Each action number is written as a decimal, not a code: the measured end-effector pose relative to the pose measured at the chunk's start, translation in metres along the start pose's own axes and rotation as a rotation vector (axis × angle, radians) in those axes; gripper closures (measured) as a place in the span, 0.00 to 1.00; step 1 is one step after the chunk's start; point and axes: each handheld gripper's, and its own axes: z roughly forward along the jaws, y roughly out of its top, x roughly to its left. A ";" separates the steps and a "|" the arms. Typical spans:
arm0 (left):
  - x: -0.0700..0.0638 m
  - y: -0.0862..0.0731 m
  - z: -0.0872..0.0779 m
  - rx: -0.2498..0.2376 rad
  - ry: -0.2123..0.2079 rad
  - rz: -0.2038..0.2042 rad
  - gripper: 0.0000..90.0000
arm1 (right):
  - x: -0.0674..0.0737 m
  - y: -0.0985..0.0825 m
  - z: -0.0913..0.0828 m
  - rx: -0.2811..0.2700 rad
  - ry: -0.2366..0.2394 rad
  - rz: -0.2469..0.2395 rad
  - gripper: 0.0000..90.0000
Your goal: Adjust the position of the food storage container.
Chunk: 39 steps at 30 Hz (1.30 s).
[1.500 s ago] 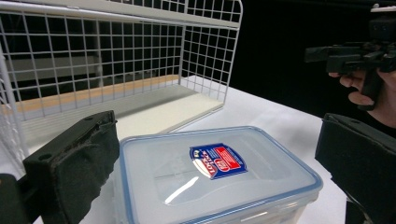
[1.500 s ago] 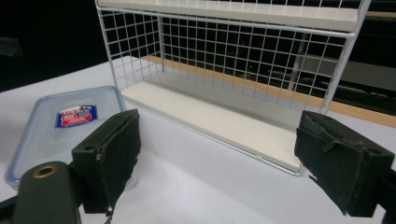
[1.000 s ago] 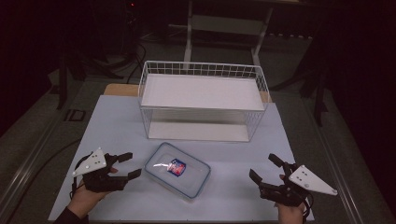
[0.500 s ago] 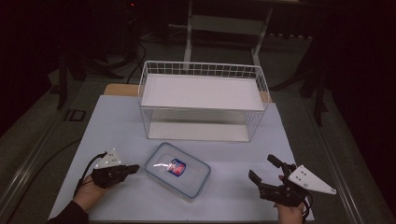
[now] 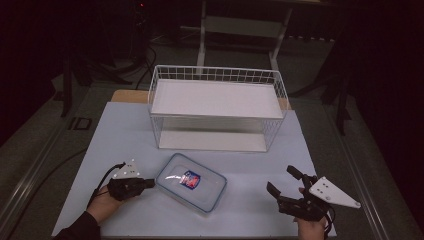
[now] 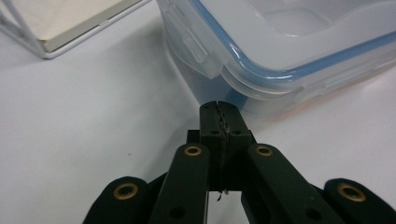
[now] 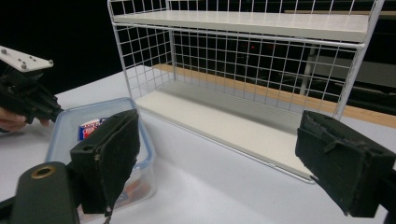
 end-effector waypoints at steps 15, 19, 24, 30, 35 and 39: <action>-0.013 0.009 0.018 0.028 -0.063 0.031 1.00 | 0.001 0.000 0.001 0.003 0.003 -0.005 0.15; -0.016 0.012 0.019 0.023 -0.074 0.040 1.00 | 0.001 0.000 0.000 0.004 0.002 -0.009 0.15; -0.025 0.012 0.020 0.021 -0.111 0.037 1.00 | 0.001 0.000 0.000 0.002 -0.001 -0.009 0.15; -0.037 0.015 0.024 0.018 -0.149 0.053 1.00 | 0.002 0.000 0.000 0.001 0.000 -0.013 0.15; -0.045 0.020 0.031 0.018 -0.171 0.059 1.00 | 0.001 0.000 0.001 0.001 0.002 -0.011 0.15; -0.052 0.023 0.038 0.023 -0.203 0.069 1.00 | 0.001 0.000 0.001 0.002 0.003 -0.013 0.15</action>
